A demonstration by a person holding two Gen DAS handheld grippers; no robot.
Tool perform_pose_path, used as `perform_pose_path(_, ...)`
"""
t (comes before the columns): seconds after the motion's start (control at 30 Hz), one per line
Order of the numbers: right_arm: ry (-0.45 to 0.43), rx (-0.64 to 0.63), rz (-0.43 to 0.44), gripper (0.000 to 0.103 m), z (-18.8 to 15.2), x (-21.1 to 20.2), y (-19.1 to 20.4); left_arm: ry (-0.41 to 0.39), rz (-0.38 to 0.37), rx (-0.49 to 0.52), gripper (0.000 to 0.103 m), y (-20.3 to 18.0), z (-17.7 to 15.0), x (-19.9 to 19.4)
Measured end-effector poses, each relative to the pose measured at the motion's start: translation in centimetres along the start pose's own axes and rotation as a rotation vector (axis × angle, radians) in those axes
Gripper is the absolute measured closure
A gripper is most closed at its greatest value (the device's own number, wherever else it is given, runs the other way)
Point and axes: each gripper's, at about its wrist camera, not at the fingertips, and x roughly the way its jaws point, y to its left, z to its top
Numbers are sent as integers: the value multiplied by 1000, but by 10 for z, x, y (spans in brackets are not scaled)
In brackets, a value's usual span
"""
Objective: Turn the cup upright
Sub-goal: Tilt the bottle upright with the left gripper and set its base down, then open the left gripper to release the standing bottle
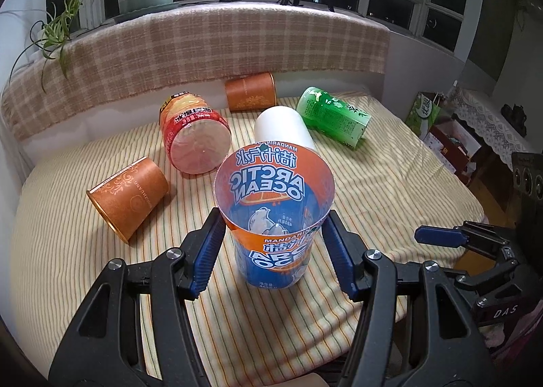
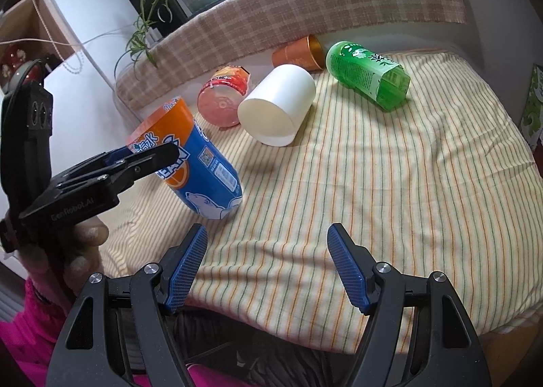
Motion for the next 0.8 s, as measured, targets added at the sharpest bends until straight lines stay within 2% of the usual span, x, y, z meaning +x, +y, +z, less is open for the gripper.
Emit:
perform_pose_path(0.37,-5,-10,-6,30,0,-1,3,3,-9,0,41,-2,-5,-4)
perform_pose_path(0.57,-16,-20,-13,30,1,-3,5,12,-41,-3,33,0,-5,-6)
perform_pose_path(0.67,-25,-31,-20,30,1,-5,8,4,-55,-6,21,2,-6,-11)
perform_pose_path(0.8,-56,-49,-43,30,3,-11,12,-5,-59,-9,20,5,-9,-20)
